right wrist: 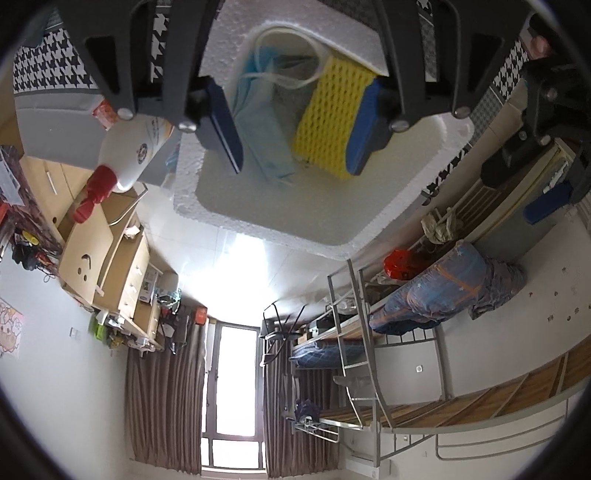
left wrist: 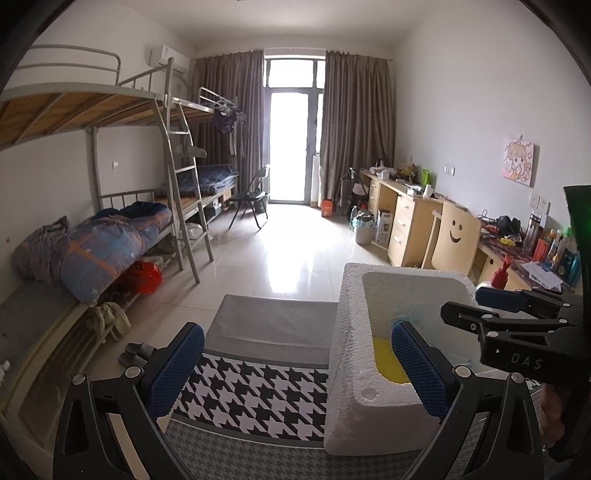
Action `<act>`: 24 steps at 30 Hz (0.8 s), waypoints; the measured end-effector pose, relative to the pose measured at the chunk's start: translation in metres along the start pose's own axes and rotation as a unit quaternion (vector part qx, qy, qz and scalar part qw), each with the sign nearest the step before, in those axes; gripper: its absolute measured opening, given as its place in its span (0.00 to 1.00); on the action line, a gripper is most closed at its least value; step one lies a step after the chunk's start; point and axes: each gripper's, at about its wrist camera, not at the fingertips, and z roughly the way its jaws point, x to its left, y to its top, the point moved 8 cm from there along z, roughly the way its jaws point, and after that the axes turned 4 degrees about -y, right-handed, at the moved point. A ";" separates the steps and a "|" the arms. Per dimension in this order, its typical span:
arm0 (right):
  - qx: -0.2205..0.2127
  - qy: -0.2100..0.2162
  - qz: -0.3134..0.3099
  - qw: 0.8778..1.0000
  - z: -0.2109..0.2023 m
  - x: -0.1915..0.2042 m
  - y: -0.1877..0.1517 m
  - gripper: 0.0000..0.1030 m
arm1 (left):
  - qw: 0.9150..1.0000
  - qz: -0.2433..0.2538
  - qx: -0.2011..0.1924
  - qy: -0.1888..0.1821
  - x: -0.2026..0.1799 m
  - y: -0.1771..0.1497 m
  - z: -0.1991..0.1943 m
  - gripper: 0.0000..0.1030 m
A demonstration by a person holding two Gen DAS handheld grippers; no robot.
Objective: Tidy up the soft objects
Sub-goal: 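Lower the blue mask into the box and open the right gripper, then withdraw both open grippers up and away from the foam box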
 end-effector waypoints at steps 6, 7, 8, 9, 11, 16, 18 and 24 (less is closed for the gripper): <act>-0.022 -0.002 0.010 1.000 -0.017 -0.006 0.003 0.69 | 1.000 0.003 -0.009 -0.004 -0.004 0.002 -0.010 0.99; -0.024 -0.002 0.011 1.000 -0.019 -0.007 0.004 0.69 | 1.000 0.002 -0.010 -0.005 -0.006 0.002 -0.011 0.99; -0.026 -0.002 0.012 1.000 -0.021 -0.007 0.004 0.70 | 1.000 0.003 -0.012 -0.007 -0.007 0.003 -0.014 0.99; -0.029 -0.003 0.011 1.000 -0.025 -0.008 0.003 0.70 | 1.000 0.005 -0.012 -0.008 -0.009 0.002 -0.015 0.99; -0.036 -0.006 0.013 0.999 -0.032 -0.010 0.002 0.71 | 1.000 0.010 -0.015 -0.011 -0.014 0.002 -0.020 0.99; -0.070 -0.009 0.015 0.997 -0.054 -0.013 0.000 0.90 | 0.999 0.017 -0.021 -0.019 -0.023 0.002 -0.032 0.99; -0.083 -0.013 0.017 0.996 -0.063 -0.014 -0.002 0.93 | 0.999 0.019 -0.024 -0.023 -0.026 0.001 -0.038 0.99; -0.098 -0.012 0.023 0.995 -0.083 -0.014 -0.013 0.94 | 0.999 0.028 -0.032 -0.033 -0.036 -0.003 -0.055 0.99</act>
